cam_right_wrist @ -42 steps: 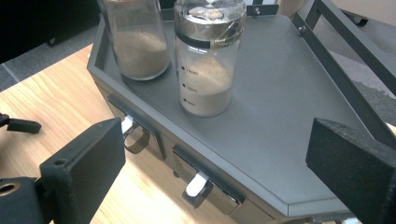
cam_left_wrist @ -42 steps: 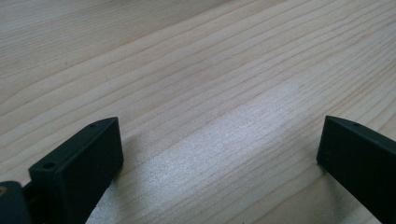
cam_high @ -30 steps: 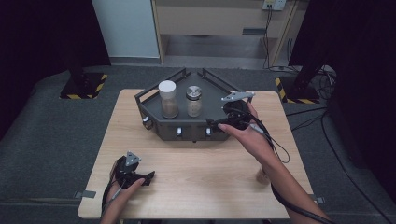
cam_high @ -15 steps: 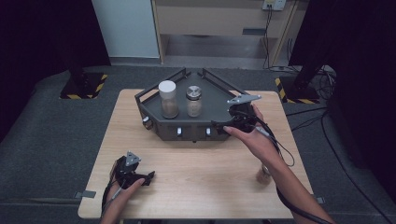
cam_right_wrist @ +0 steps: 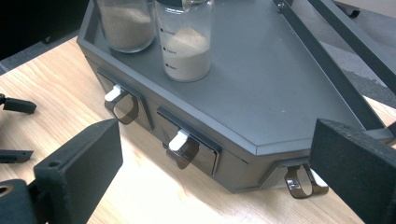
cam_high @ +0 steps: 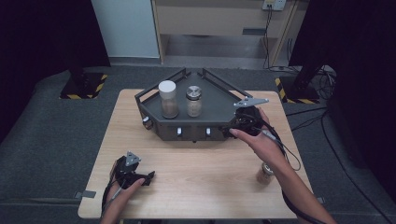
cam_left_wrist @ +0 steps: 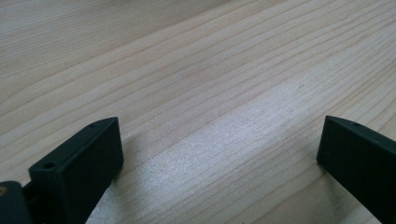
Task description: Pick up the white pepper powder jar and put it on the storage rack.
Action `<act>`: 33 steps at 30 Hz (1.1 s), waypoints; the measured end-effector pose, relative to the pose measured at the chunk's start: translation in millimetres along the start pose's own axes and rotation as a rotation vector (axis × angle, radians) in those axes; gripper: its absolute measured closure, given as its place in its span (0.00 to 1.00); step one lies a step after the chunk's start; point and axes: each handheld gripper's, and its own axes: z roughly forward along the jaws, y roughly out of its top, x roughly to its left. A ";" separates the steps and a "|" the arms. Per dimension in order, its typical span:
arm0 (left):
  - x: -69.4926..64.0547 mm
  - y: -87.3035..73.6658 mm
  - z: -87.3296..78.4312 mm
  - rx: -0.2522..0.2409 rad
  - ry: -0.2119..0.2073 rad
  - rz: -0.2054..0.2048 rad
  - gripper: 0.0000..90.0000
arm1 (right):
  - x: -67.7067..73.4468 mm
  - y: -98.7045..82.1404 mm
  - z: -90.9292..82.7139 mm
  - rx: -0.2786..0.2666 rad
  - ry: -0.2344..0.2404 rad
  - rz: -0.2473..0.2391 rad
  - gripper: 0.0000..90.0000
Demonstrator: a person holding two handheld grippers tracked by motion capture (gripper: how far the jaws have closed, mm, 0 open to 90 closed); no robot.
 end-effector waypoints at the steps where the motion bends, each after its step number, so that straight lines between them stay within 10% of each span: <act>1: 0.0 0.0 0.0 0.000 0.000 0.000 0.00 | -0.3 -0.5 -0.7 0.003 -0.001 0.001 0.03; 33: 0.0 0.0 0.0 0.000 0.000 0.000 0.00 | -14.0 -29.2 -27.2 0.012 -0.034 0.002 0.03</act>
